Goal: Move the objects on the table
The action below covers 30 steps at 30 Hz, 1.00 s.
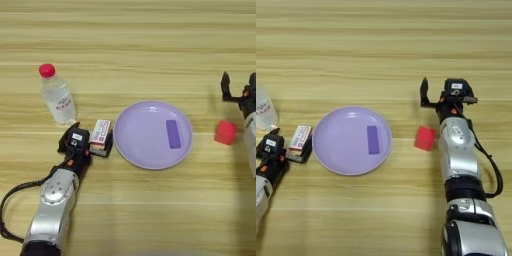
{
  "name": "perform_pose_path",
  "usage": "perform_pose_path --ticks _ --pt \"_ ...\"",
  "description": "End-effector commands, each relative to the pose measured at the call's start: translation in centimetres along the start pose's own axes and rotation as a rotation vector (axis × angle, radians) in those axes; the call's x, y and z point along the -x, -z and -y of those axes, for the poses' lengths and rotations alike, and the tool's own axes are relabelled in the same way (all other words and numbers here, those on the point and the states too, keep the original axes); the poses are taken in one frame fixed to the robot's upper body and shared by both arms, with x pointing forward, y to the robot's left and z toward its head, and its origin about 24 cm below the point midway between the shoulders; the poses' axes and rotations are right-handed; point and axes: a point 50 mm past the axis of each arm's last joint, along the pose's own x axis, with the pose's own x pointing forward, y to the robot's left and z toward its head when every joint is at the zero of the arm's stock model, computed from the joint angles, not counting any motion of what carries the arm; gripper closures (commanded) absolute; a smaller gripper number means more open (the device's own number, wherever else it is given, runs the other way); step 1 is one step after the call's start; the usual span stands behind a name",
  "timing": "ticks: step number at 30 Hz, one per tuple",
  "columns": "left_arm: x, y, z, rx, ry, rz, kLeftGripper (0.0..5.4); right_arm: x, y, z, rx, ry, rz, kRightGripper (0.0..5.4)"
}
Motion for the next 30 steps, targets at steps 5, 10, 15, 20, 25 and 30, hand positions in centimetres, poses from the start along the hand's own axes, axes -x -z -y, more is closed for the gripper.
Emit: perform_pose_path --ticks 5,10,15,20,25,30 --pt "0.75 2.06 0.33 0.043 0.019 -0.099 0.51 -0.14 -0.37 -0.20 -0.009 -0.004 0.017 0.00" --pt "0.72 2.07 0.19 0.045 0.018 -0.098 0.99 -0.20 -0.37 -0.25 -0.011 -0.003 0.017 0.00" --pt "0.69 2.09 0.09 0.042 0.013 -0.099 1.67 -0.23 -0.36 -0.27 -0.011 -0.004 0.016 0.00" --pt "0.63 2.11 0.05 0.044 0.014 -0.098 2.19 -0.25 -0.35 -0.27 -0.011 -0.003 0.016 0.00" --pt "0.63 2.11 0.03 0.045 0.014 -0.097 2.81 -0.25 -0.33 -0.25 -0.011 -0.001 0.015 0.00" --pt "0.68 2.09 0.01 0.045 0.010 -0.096 3.30 -0.21 -0.34 -0.18 -0.009 0.000 0.015 0.00"
